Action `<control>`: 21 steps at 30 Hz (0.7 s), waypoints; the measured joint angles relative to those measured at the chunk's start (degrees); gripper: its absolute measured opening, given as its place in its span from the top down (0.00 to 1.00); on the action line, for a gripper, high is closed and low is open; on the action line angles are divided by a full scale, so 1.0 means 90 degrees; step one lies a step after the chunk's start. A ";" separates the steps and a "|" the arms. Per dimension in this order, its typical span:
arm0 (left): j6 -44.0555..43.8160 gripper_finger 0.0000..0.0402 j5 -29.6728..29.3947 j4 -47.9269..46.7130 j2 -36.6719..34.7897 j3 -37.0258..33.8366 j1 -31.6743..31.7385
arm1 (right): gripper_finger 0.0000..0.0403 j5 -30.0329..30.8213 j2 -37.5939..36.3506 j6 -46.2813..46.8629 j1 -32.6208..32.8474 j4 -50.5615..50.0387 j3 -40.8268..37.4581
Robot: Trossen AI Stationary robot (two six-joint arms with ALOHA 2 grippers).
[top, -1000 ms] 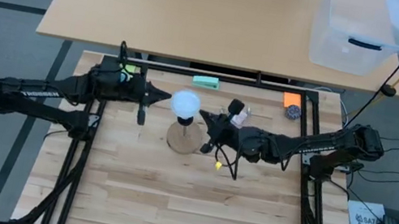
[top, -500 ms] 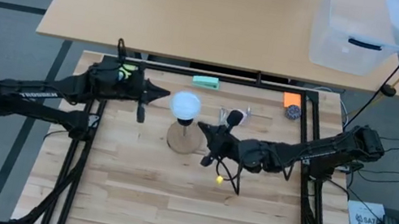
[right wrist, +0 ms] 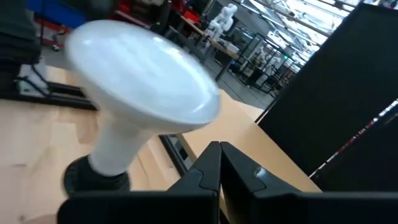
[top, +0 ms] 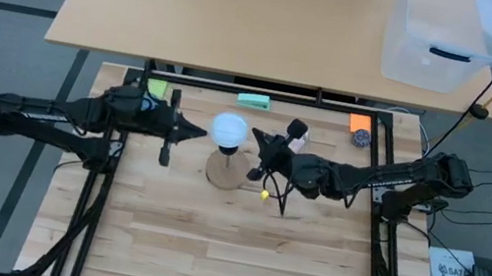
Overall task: Screw lightbulb
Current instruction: Insert the lightbulb into the lamp socket
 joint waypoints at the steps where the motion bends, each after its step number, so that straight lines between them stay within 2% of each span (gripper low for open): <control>1: 0.0000 1.00 -0.0068 -0.0002 0.0043 0.0000 -0.0043 | 1.00 -0.0014 0.0000 -0.0002 -0.0038 0.0052 0.0000; 12: 0.0089 1.00 -0.0270 0.0003 0.0186 0.0000 -0.0166 | 1.00 -0.0981 0.0000 -0.0039 -0.0343 0.0429 -0.0002; 21: 0.0243 1.00 -0.0614 -0.0074 0.0181 0.0000 0.0015 | 1.00 -0.1023 -0.0007 -0.0032 -0.0191 0.0381 -0.0002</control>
